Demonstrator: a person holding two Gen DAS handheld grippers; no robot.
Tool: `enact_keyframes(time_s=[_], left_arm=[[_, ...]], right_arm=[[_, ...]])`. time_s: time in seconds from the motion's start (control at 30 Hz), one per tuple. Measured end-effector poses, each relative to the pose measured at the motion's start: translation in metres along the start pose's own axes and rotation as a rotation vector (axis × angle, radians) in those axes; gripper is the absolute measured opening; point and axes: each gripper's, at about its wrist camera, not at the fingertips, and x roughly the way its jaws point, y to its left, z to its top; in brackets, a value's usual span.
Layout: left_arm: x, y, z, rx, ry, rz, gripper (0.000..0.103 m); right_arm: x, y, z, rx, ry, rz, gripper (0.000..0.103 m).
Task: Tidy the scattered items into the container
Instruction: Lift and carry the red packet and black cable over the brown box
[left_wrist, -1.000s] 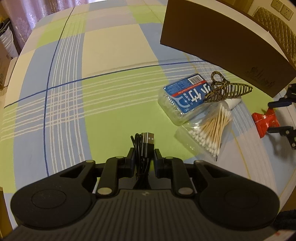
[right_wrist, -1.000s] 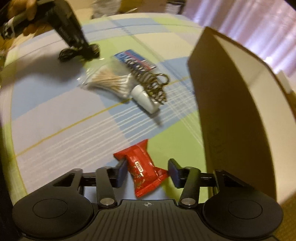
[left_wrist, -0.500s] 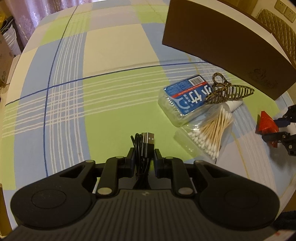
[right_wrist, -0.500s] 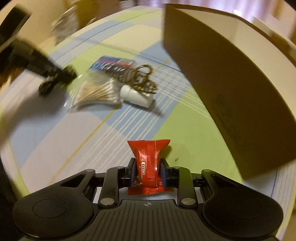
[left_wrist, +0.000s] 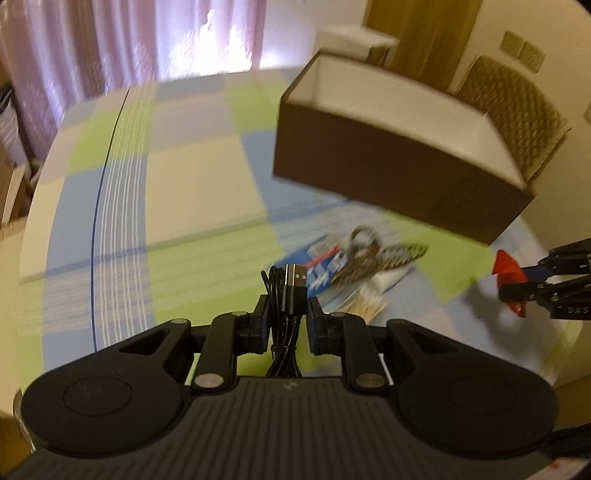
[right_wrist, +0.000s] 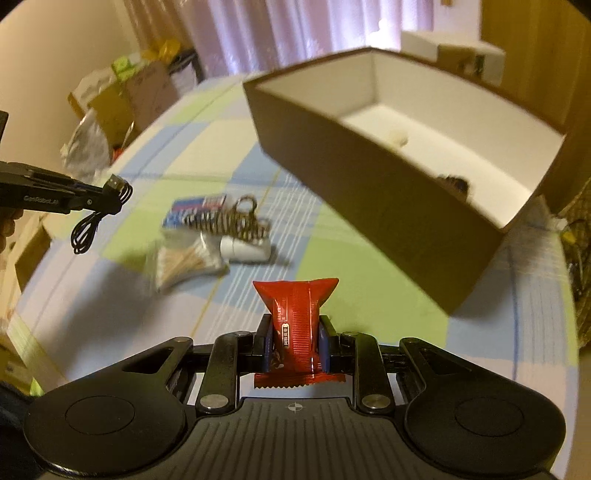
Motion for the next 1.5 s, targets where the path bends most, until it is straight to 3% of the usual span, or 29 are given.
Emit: enact_keyframes(time_s=[0.3, 0.67, 1.07, 1.5], left_arm=[[-0.018, -0.036, 0.063, 0.093, -0.129, -0.113, 0.015], [0.013, -0.084, 0.161, 0.202, -0.208, -0.172, 0.015], [0.113, -0.120, 0.240, 0.271, -0.111, -0.126, 0.015], [0.209, -0.116, 0.269, 0.211, 0.038, -0.057, 0.015]], right_arm=[[-0.031, -0.008, 0.037, 0.032, -0.087, -0.031, 0.021], [-0.035, -0.035, 0.105, -0.013, -0.172, -0.117, 0.021], [0.017, -0.090, 0.170, 0.108, -0.139, -0.203, 0.021], [0.094, -0.135, 0.191, 0.191, 0.002, -0.239, 0.021]])
